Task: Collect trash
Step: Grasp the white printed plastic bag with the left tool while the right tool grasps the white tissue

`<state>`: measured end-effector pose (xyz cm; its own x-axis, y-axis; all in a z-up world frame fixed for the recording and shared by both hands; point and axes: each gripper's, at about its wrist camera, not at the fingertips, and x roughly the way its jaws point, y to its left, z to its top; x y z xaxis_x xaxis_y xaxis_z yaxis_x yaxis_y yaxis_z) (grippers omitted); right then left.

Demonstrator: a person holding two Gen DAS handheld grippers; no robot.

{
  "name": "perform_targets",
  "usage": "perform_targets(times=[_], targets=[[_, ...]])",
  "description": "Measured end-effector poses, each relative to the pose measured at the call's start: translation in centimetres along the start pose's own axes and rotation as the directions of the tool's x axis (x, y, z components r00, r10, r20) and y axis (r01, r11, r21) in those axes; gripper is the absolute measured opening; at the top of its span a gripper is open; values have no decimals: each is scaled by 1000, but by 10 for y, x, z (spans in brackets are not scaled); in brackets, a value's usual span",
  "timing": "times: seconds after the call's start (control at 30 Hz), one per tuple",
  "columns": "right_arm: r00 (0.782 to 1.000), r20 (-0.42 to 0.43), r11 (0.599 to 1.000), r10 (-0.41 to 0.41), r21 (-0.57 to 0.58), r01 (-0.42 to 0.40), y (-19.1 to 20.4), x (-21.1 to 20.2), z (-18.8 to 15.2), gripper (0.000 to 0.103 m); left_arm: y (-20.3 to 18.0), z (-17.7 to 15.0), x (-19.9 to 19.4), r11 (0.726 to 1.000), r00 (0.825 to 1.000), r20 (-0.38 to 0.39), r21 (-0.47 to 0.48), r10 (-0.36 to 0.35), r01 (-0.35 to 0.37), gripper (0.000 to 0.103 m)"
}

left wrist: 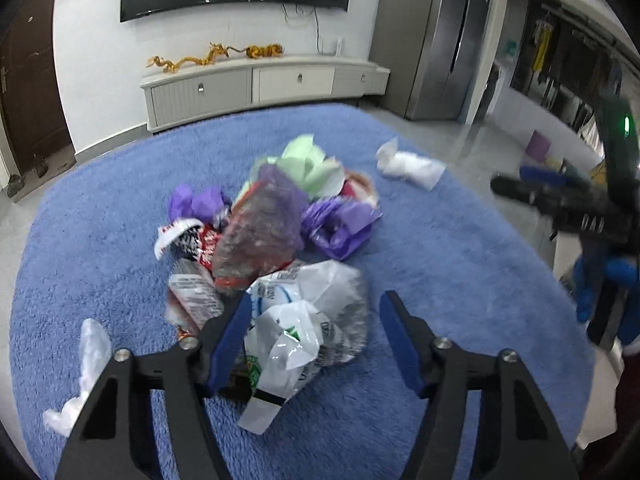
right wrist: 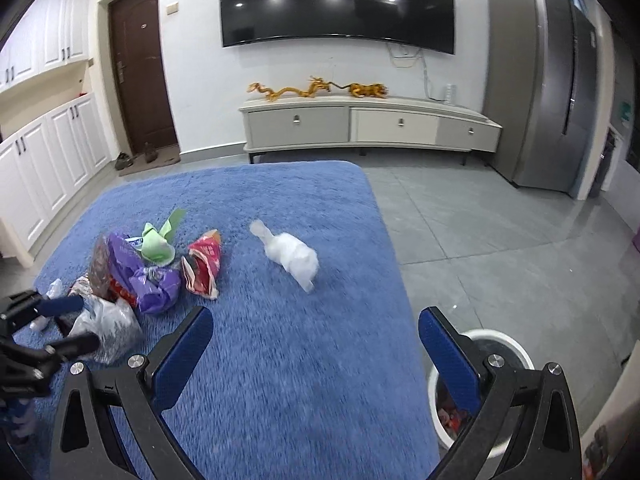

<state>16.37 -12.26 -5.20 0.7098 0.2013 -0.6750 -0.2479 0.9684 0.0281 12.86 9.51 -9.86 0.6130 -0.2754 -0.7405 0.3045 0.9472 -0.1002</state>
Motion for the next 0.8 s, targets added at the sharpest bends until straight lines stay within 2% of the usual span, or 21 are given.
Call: perform_targets(times=[0.1, 0.23, 0.3, 0.4, 0.43, 0.47, 0.57, 0.6, 0.67, 0.8], targets=[[999, -8, 999, 36, -29, -36, 3, 19, 13, 103, -1, -4, 11, 1000, 1000, -22, 6, -6, 6, 53], [998, -34, 997, 48, -56, -50, 4, 53, 26, 103, -6, -9, 14, 999, 1000, 0, 38, 18, -18, 45], [997, -62, 997, 55, -55, -59, 3, 71, 29, 96, -6, -10, 13, 999, 1000, 5, 41, 11, -11, 40], [993, -101, 997, 66, -41, -70, -2, 92, 32, 81, -4, -10, 11, 999, 1000, 14, 36, 0, 0, 35], [992, -111, 997, 65, -39, -69, -3, 96, 32, 72, -4, -10, 10, 999, 1000, 18, 35, -5, 5, 34], [990, -127, 997, 65, -36, -70, -4, 102, 31, 56, -3, -11, 9, 999, 1000, 22, 32, -10, 9, 33], [984, -150, 995, 93, -15, -96, -7, 106, 26, 27, -1, -11, 3, 999, 999, 33, 15, -36, 36, 24], [984, -149, 995, 100, -10, -103, -9, 103, 24, 24, 0, -11, 1, 999, 998, 34, 11, -47, 46, 18], [985, -139, 994, 105, -7, -107, -8, 94, 20, 14, -1, -11, -5, 998, 998, 41, 9, -56, 55, 17], [988, -107, 993, 115, 2, -116, -5, 63, 10, 11, -5, -14, -25, 998, 995, 73, 11, -62, 61, 16]])
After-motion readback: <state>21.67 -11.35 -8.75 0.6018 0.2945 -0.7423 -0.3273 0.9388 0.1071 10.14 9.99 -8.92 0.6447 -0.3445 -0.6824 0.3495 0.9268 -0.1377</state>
